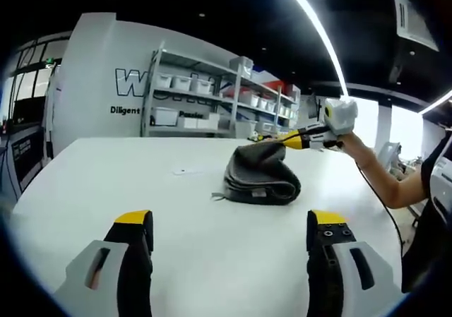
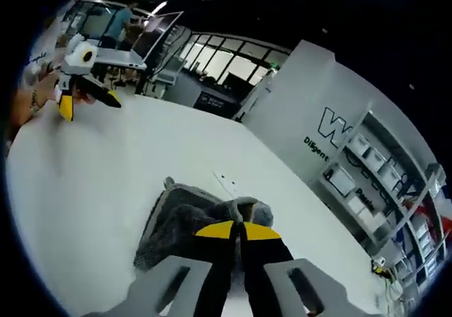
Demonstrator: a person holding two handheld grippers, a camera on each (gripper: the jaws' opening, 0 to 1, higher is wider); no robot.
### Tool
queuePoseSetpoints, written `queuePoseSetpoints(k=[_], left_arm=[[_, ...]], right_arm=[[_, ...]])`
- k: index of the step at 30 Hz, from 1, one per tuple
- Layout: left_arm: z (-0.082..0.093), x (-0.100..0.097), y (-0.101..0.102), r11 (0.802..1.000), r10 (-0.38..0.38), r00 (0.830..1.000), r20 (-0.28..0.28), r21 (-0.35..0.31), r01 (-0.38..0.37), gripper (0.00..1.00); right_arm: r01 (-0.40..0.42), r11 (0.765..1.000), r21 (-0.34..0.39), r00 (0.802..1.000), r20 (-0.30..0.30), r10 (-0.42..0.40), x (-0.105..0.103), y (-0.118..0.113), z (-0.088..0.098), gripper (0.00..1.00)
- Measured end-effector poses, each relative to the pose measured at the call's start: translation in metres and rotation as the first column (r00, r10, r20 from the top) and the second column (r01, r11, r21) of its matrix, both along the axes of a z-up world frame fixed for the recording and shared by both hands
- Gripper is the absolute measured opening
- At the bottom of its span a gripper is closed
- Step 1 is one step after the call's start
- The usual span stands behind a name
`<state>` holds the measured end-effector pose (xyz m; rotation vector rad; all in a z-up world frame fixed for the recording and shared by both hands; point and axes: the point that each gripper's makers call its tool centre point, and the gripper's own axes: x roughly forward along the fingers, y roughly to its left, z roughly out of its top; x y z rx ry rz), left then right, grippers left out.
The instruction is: Open the folded towel by lifting each exposed corner and separating the folded layers until the towel lies flat within the target outline without major curled edges
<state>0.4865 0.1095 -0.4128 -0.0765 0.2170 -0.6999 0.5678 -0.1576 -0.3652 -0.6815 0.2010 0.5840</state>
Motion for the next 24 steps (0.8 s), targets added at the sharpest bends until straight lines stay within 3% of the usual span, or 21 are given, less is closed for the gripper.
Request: queuePoseSetpoints(k=[13, 24], left_arm=[[-0.003, 0.0, -0.002, 1.0, -0.005, 1.0, -0.007, 0.006, 0.005, 0.88], [-0.007, 0.001, -0.002, 1.0, -0.004, 1.0, -0.022, 0.011, 0.005, 0.88]], right_arm=[[0.095, 0.995, 0.021, 0.995, 0.023, -0.095, -0.029, -0.052, 0.004, 0.0], [0.2, 0.977, 0.077, 0.98, -0.01, -0.2, -0.052, -0.098, -0.014, 0.0]])
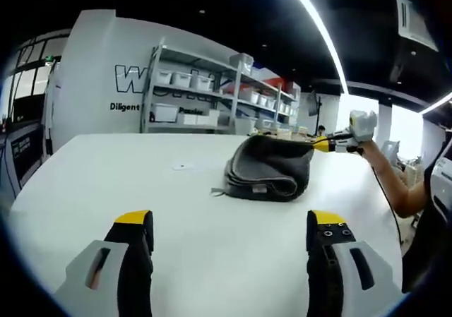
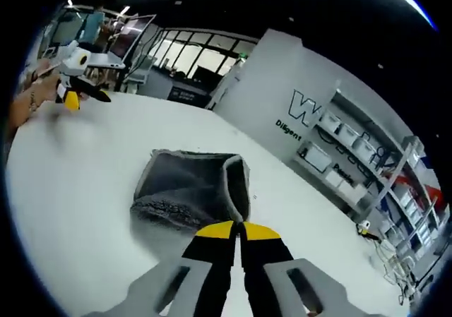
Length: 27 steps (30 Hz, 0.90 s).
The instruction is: Open the folded towel by lifting each exposed corner and separating the folded layers until the towel lies flat within the target outline without major curled edges
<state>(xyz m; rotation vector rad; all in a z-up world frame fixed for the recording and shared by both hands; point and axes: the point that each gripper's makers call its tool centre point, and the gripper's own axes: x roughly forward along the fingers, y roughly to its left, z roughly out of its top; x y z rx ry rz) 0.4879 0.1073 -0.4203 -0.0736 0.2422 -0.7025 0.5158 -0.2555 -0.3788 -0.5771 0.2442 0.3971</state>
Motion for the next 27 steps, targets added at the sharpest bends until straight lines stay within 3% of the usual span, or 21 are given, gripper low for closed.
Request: queuePoseSetpoints(k=[8, 27], left_arm=[[-0.003, 0.0, -0.002, 1.0, -0.002, 1.0, -0.006, 0.012, 0.002, 0.88], [-0.008, 0.0, -0.003, 1.0, -0.004, 1.0, -0.023, 0.02, 0.004, 0.88]], right_arm=[[0.086, 0.992, 0.096, 0.995, -0.051, -0.081, -0.014, -0.031, -0.028, 0.0], [0.211, 0.974, 0.084, 0.957, -0.22, -0.188, -0.033, -0.072, -0.103, 0.0]])
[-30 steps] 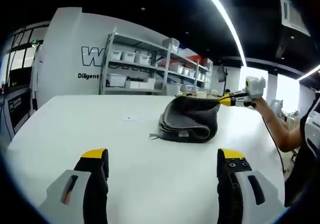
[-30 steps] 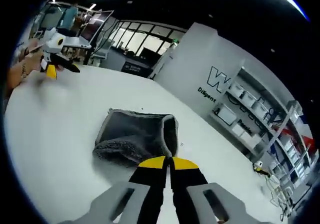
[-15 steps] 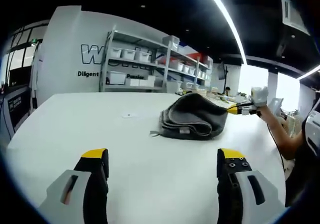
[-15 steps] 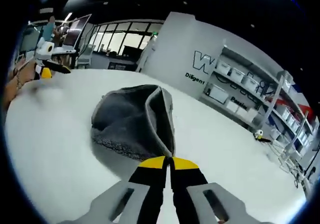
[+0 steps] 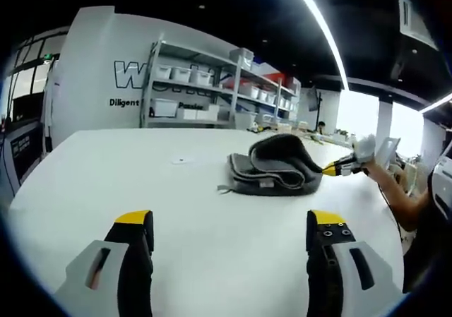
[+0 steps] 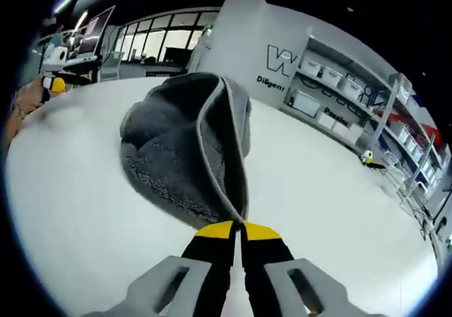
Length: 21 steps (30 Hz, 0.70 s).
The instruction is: Open the folded towel by lifting each exposed corner and separating the folded layers until the towel lies flat within the target outline without major curled edges
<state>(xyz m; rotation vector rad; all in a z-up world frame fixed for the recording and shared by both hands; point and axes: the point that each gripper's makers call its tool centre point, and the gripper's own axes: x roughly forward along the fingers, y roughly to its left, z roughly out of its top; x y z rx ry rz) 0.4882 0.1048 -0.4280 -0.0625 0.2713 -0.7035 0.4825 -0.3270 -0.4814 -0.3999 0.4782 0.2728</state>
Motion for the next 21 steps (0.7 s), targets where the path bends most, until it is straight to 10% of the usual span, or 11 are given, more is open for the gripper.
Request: queuePoseSetpoints(k=[21], left_arm=[[0.002, 0.0, 0.0, 1.0, 0.0, 1.0, 0.001, 0.0, 0.0, 0.87]], right_arm=[[0.011, 1.0, -0.029, 1.0, -0.015, -0.011, 0.024, -0.028, -0.012, 0.0]])
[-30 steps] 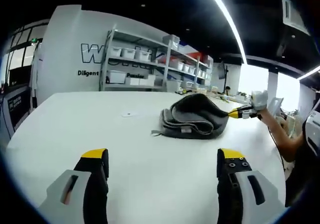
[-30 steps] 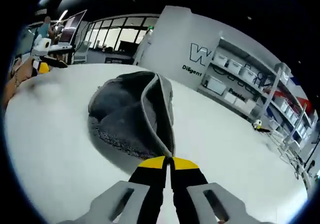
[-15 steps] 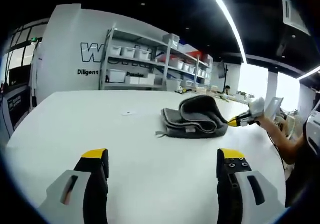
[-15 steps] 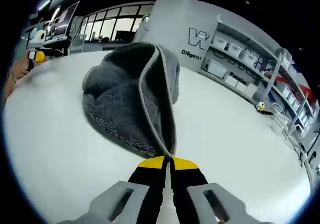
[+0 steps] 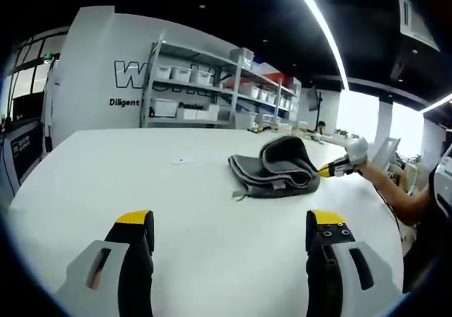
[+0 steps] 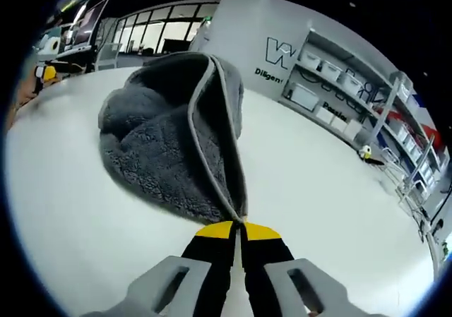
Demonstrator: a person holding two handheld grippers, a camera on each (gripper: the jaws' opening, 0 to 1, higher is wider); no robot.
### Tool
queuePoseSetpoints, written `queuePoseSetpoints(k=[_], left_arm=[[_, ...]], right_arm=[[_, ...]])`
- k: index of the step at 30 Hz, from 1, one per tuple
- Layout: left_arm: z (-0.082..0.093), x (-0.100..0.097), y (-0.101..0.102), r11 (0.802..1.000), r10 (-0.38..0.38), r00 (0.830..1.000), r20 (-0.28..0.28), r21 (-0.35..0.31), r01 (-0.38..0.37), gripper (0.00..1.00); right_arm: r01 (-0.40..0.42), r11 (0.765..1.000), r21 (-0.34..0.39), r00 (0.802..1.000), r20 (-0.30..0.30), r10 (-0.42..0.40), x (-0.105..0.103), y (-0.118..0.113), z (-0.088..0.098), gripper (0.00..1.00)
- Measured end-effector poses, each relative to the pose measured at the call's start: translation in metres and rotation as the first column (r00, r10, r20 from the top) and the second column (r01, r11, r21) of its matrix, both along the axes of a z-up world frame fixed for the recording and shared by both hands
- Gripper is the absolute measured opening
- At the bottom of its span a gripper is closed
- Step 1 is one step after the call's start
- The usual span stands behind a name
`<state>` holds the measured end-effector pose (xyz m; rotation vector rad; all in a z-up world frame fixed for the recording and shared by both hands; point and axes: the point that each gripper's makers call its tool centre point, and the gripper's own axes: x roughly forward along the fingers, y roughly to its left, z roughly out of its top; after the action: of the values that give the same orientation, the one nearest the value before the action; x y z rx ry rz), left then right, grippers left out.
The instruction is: Open the folded towel by lifting each exposed corner and separating the folded layers until the towel lies flat within the target outline without major curled edges
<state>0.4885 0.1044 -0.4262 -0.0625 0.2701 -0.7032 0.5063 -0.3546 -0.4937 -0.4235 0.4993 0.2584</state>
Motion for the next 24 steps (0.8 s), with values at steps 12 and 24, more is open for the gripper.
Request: queuePoseSetpoints(k=[12, 24], left_arm=[[0.001, -0.002, -0.003, 1.0, -0.012, 1.0, 0.003, -0.002, 0.012, 0.87], [-0.001, -0.002, -0.002, 1.0, -0.008, 1.0, 0.002, 0.002, 0.008, 0.87]], right_arm=[[-0.013, 0.999, 0.047, 1.0, -0.013, 0.014, 0.014, -0.008, 0.0, 0.0], [-0.025, 1.0, 0.006, 1.0, -0.01, 0.025, 0.023, -0.007, -0.001, 0.01]])
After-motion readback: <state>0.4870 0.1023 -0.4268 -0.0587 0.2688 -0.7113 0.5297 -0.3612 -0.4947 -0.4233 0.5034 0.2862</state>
